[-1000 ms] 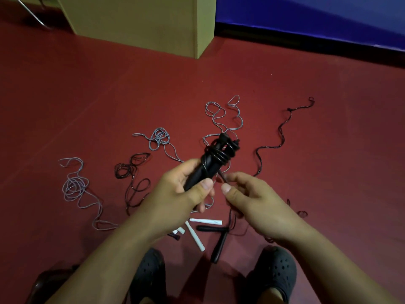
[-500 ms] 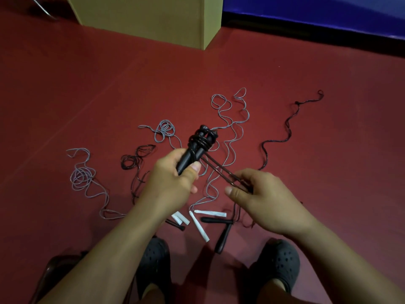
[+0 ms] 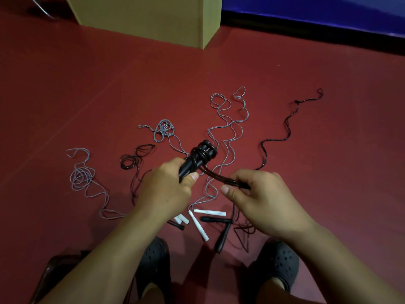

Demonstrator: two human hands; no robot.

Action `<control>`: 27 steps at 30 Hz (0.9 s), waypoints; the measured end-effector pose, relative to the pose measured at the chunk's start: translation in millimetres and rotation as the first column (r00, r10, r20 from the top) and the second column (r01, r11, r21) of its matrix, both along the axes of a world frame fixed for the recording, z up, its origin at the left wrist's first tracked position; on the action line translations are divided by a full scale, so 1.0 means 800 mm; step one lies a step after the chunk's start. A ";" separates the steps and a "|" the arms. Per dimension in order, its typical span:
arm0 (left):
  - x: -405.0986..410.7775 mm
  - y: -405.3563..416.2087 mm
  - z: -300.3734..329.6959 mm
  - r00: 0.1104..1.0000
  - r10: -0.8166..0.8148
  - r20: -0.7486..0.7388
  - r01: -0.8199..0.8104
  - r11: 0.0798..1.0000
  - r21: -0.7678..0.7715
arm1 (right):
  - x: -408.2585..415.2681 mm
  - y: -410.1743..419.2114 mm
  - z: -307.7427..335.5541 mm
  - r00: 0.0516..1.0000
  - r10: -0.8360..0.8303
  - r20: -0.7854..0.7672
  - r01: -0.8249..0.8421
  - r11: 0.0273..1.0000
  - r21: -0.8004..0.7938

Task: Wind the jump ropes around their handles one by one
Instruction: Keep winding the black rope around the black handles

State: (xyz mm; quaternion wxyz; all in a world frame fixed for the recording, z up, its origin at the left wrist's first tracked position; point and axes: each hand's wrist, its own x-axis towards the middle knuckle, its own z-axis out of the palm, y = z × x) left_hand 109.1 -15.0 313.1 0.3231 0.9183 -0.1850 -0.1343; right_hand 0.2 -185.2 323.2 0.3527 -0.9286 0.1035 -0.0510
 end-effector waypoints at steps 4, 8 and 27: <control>-0.002 0.001 0.002 0.999 -0.048 -0.009 0.048 0.996 0.079 | 0.001 0.001 -0.005 0.994 0.037 0.103 -0.031 0.997 -0.065; -0.003 0.002 0.002 0.989 -0.138 -0.057 0.145 0.981 0.128 | 0.003 0.003 -0.008 0.987 0.055 0.150 -0.042 0.995 -0.090; -0.022 -0.004 0.013 0.752 -0.522 -0.404 0.534 0.840 -0.092 | 0.017 -0.024 0.000 0.943 -0.315 -0.110 0.331 0.842 0.426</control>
